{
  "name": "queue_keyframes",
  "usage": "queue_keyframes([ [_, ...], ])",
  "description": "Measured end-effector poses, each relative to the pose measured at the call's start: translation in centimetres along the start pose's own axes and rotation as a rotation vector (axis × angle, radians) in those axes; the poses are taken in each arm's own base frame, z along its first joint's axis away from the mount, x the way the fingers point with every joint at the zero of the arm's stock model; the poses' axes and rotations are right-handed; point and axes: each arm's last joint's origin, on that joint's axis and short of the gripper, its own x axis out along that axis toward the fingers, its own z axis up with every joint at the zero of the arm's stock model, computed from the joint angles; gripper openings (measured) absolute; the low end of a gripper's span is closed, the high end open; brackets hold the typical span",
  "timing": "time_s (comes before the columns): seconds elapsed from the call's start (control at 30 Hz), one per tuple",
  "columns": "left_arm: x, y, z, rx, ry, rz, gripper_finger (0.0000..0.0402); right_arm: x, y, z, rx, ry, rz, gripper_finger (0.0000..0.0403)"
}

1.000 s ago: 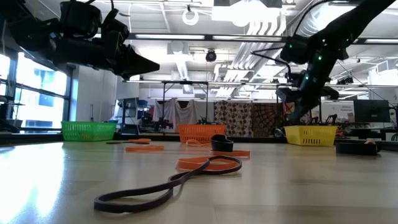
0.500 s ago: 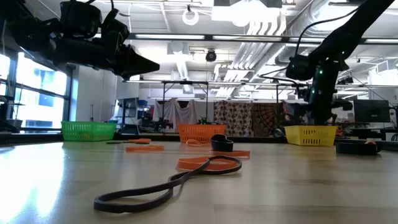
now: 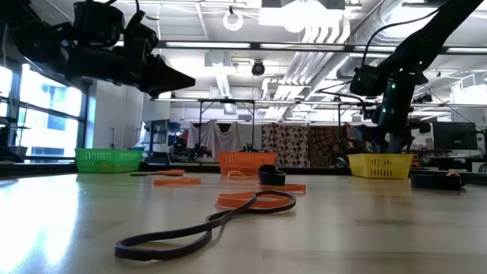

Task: Sort rubber bands into baskets
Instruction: Put the top black rubber band into the yellow bin, then put the right black rubber band into the yellow bin

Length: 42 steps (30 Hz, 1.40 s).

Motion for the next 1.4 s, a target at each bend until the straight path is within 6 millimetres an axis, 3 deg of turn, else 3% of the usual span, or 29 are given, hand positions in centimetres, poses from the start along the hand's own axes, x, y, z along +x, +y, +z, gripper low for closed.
queue_keyframes([
  [0.13,0.0,0.0,0.0,-0.001,0.0,0.0,0.0009,-1.7,0.1,0.1,-0.029,-0.06,0.02,0.0169],
  [0.23,0.0,0.0,0.0,-0.001,0.0,0.0,0.0009,-3.4,0.3,-0.1,-0.054,-0.109,0.048,0.0152],
  [0.53,0.0,0.0,0.0,-0.001,0.0,0.0,0.0009,-7.5,2.6,-2.7,-0.243,-0.144,0.214,0.0018],
  [0.6,0.0,0.0,0.0,-0.001,0.0,0.0,0.0009,-8.1,3.3,-3.5,-0.293,-0.142,0.245,0.0005],
  [1.1,0.0,0.0,0.0,0.01,0.0,0.0,0.0009,-12.5,7.3,-10.1,-0.467,-0.01,0.55,0.0026],
  [1.4,0.0,0.0,0.0,0.01,0.0,0.0,0.0009,-14.3,7.0,-14.1,-0.517,0.13,0.561,0.0044],
])
